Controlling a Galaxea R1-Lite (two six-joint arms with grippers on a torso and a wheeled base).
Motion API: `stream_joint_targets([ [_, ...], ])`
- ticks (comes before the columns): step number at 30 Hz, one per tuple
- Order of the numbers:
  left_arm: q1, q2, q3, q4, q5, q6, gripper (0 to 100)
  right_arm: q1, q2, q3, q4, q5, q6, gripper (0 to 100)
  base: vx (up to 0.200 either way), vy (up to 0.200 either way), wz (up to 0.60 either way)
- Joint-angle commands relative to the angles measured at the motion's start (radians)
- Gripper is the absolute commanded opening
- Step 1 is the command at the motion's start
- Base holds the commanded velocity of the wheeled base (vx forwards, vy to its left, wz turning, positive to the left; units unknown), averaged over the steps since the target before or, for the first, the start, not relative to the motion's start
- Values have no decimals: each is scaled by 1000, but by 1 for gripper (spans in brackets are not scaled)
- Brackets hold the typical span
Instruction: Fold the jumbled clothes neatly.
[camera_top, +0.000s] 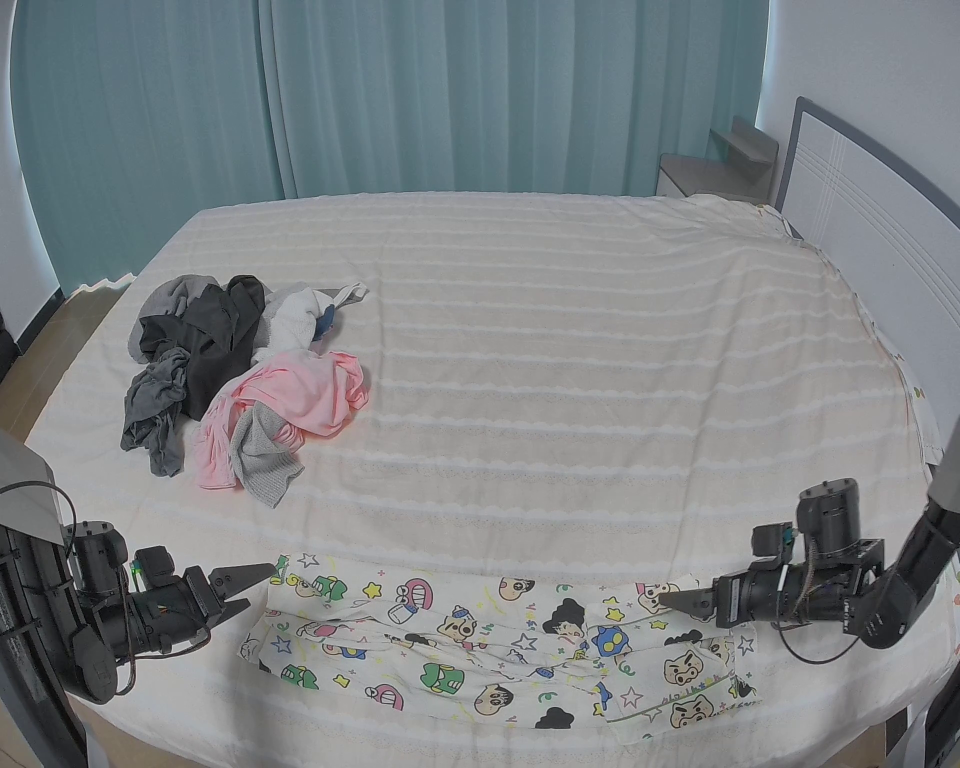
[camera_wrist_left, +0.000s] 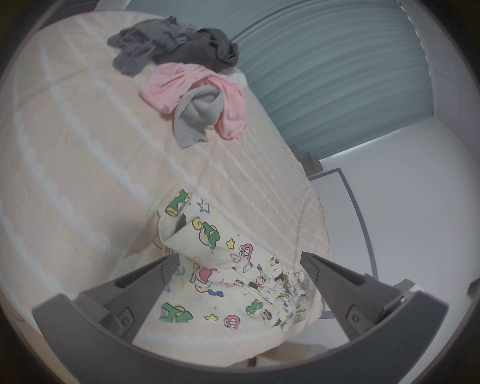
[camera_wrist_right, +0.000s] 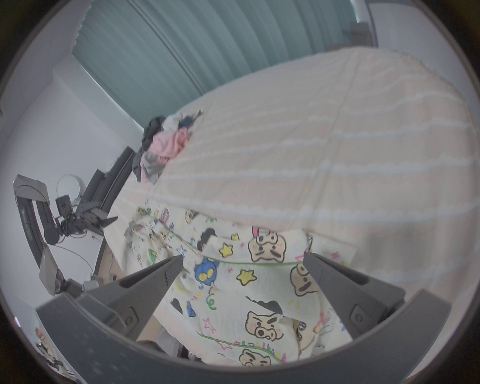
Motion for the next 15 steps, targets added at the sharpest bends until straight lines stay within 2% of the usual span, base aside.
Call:
stream_joint_targets([
  [1, -2, -74, 12, -18, 73, 170, 100, -20, -396, 194, -87, -110, 41, 100, 0, 0, 0],
  [3, -14, -71, -8, -18, 122, 250, 100, -32, -501, 241, -87, -130, 44, 100, 0, 0, 0],
  [7, -43, -66, -76, 3, 223, 336, 100, -32, -645, 298, -81, -154, 44, 100, 0, 0, 0],
  [8, -43, -66, -79, 6, 226, 339, 100, -32, -651, 299, -81, -156, 44, 100, 0, 0, 0],
  [10, -37, -69, -162, 118, 320, 456, 100, -32, -742, 321, -67, -165, 47, 100, 0, 0, 0],
  [11, -38, -69, -220, 203, 401, 511, 100, -39, -794, 321, -32, -174, 52, 100, 0, 0, 0],
  [13, -42, -71, -237, 230, 424, 525, 100, -42, -809, 321, -19, -177, 55, 100, 0, 0, 0],
  [14, -57, -77, -291, 350, 472, 571, 100, -52, -893, 321, 48, -179, 64, 100, 0, 0, 0],
  [15, -61, -80, -297, 368, 472, 577, 100, -52, -906, 321, 57, -179, 64, 100, 0, 0, 0],
])
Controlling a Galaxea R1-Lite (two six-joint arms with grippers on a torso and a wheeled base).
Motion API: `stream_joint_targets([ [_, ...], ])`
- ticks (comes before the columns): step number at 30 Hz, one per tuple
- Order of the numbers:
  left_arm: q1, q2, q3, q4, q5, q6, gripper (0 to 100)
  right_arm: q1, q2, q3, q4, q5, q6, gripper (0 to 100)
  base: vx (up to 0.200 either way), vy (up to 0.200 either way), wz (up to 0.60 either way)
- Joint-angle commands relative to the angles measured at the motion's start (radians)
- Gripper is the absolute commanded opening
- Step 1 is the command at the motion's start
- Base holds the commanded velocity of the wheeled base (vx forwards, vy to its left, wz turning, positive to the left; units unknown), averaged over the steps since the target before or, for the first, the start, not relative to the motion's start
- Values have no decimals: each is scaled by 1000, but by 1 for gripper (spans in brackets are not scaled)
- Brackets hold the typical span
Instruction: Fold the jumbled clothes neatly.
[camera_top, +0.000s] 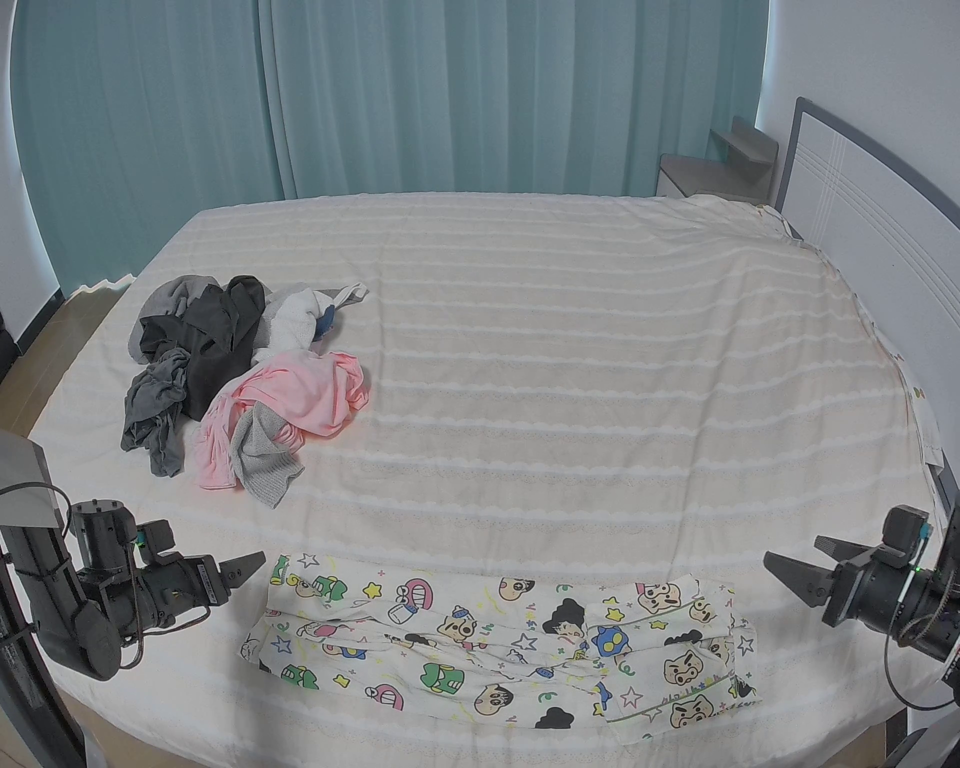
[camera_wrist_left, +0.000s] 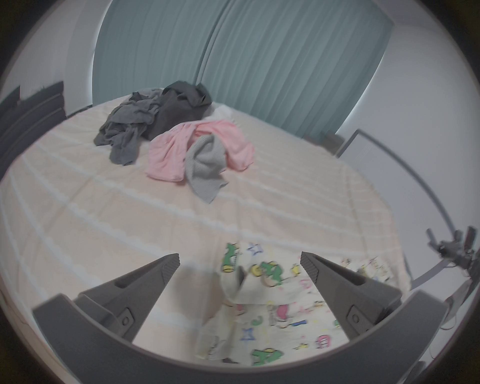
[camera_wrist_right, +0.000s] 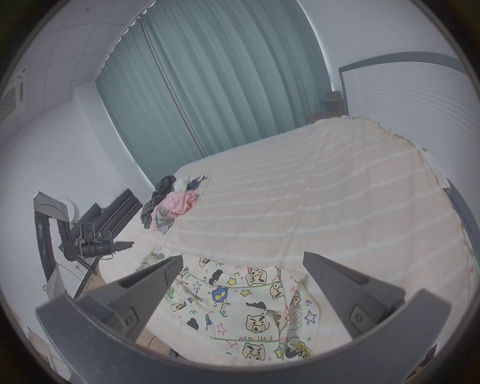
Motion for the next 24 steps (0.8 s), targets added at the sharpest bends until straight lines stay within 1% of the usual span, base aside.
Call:
stream_joint_targets([
  [1, -53, -56, -198, 304, 134, 145, 100, -22, -366, 53, 156, -25, 19, 100, 0, 0, 0],
  [3, -73, -90, -257, 455, 130, 146, 100, -22, -437, 53, 237, -20, 21, 100, 0, 0, 0],
  [5, -76, -110, -306, 597, 94, 148, 100, -22, -497, 53, 311, -4, 22, 100, 0, 0, 0],
  [7, -76, -120, -327, 652, 37, 148, 100, -22, -532, 53, 357, 15, 22, 100, 0, 0, 0],
  [9, -74, -120, -335, 650, -28, 142, 100, -22, -567, 47, 407, 30, 22, 100, 0, 0, 0],
  [11, -76, -117, -326, 646, -55, 148, 100, -22, -581, 46, 435, 35, 22, 100, 0, 0, 0],
  [14, -77, -113, -316, 646, -60, 165, 100, -21, -586, 46, 441, 38, 22, 100, 0, 0, 0],
  [17, -77, -71, -319, 646, -52, 234, 100, -21, -592, 43, 442, 56, 22, 100, 0, 0, 0],
  [20, -77, -22, -326, 646, -41, 301, 100, -21, -593, 41, 446, 58, 22, 100, 0, 0, 0],
  [24, -90, 44, -336, 643, -23, 326, 100, -19, -595, 46, 446, 59, 22, 100, 0, 0, 0],
])
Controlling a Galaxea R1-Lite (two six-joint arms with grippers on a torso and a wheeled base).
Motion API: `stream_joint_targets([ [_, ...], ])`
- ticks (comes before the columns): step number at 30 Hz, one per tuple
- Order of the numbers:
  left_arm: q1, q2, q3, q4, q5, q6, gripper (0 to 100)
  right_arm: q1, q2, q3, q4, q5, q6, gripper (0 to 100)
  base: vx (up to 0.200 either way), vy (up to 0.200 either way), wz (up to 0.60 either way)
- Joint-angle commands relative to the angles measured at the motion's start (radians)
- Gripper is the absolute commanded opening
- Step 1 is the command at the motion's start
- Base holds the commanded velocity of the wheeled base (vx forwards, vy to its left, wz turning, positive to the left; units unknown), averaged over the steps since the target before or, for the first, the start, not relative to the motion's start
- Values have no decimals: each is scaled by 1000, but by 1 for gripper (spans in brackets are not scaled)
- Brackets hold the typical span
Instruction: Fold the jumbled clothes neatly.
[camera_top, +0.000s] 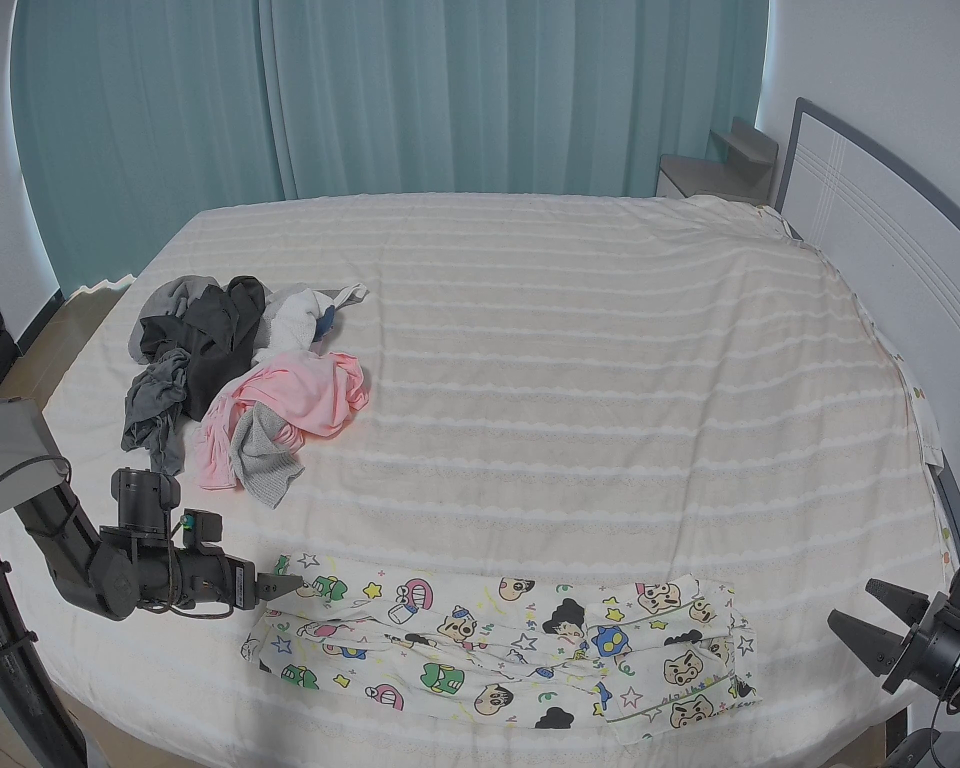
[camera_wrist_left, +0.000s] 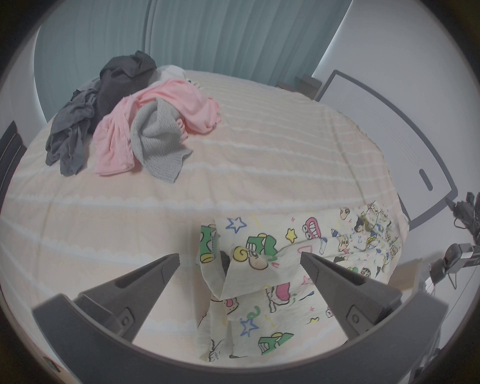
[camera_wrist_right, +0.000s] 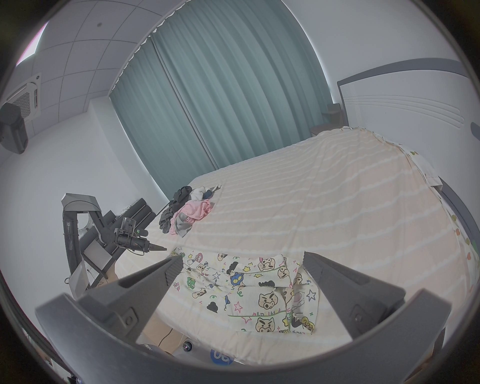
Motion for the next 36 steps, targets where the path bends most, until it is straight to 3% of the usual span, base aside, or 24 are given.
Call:
stream_joint_targets([
  [1, -17, 98, -20, -6, 14, 17, 100, 2, -16, 10, 0, 2, 1, 100, 0, 0, 0],
  [13, -49, 236, -30, -136, 45, 17, 100, 2, -9, 5, 2, 13, -1, 100, 0, 0, 0],
  [20, -48, 244, -30, -139, 53, 30, 100, 4, -1, 10, 3, 16, -1, 100, 0, 0, 0],
  [24, -46, 245, -28, -173, 109, 90, 100, 5, 10, 15, 3, 33, -1, 100, 0, 0, 0],
  [36, -69, 239, 21, -205, 109, 86, 100, 4, 43, 18, 5, 31, 1, 100, 0, 0, 0],
])
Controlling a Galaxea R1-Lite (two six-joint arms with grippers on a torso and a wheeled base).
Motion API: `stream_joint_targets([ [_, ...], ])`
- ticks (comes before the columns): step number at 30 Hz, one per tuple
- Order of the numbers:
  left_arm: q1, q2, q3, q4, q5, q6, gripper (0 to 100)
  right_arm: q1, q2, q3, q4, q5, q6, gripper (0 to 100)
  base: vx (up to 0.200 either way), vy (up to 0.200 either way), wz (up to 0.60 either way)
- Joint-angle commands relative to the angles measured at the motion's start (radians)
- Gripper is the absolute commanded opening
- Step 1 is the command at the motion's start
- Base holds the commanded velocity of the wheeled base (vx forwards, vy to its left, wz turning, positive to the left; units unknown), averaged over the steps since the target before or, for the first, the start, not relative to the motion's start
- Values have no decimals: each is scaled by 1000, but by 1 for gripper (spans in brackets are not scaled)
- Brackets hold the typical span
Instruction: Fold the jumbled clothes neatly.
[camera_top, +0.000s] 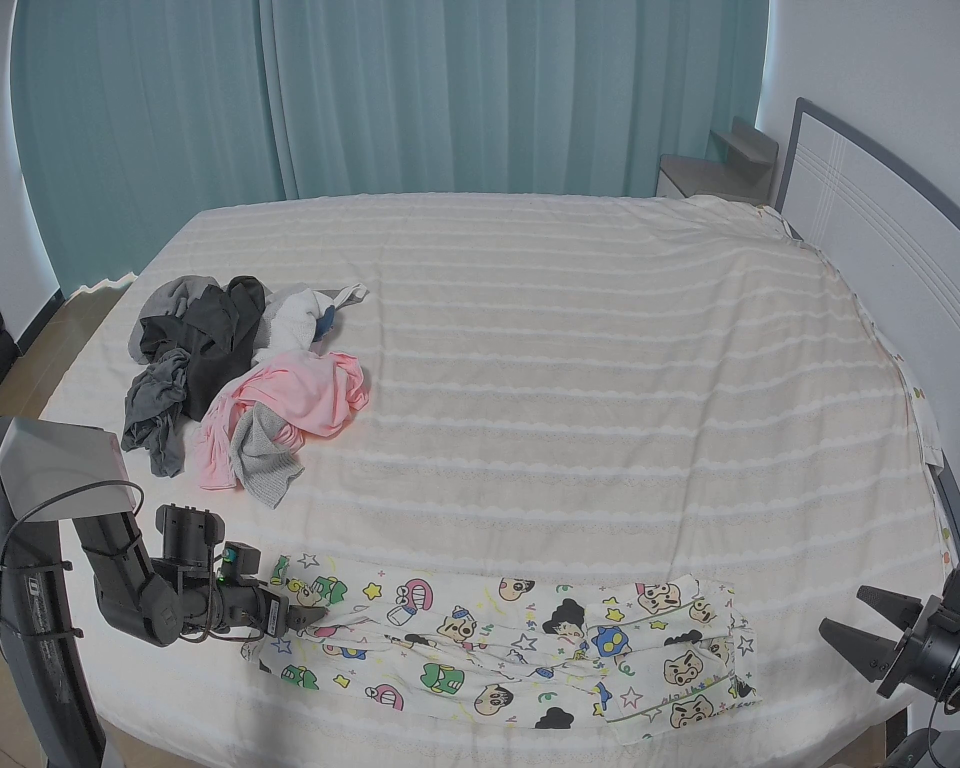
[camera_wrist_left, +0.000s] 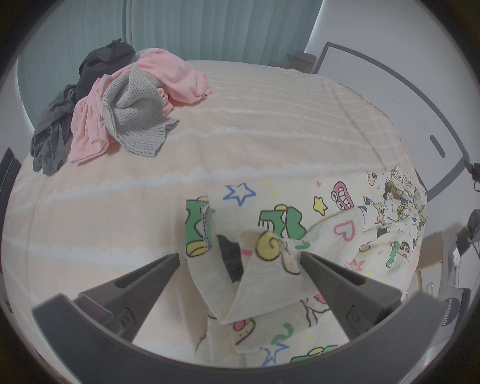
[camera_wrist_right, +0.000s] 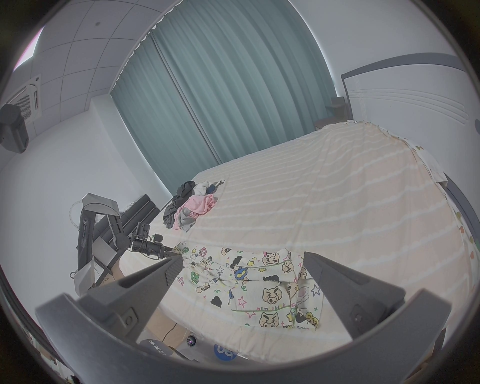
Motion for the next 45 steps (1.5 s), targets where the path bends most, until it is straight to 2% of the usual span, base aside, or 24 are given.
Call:
stream_joint_targets([
  [1, -4, -3, 19, 1, -1, -1, 100, 0, 24, 18, 0, -3, -2, 100, 0, 0, 0],
  [11, -3, 11, 9, 1, -4, 0, 100, 0, 15, 4, 77, -5, -5, 100, 0, 0, 0],
  [35, -75, 57, -27, 1, 0, -23, 100, 0, 21, -15, 78, -3, -6, 100, 0, 0, 0],
  [36, -75, 60, -28, -1, 0, -23, 0, 0, 19, -15, 78, -3, -6, 100, 0, 0, 0],
  [45, -67, 54, -10, -5, -1, -18, 0, 0, 18, -13, 78, -3, -6, 100, 0, 0, 0],
])
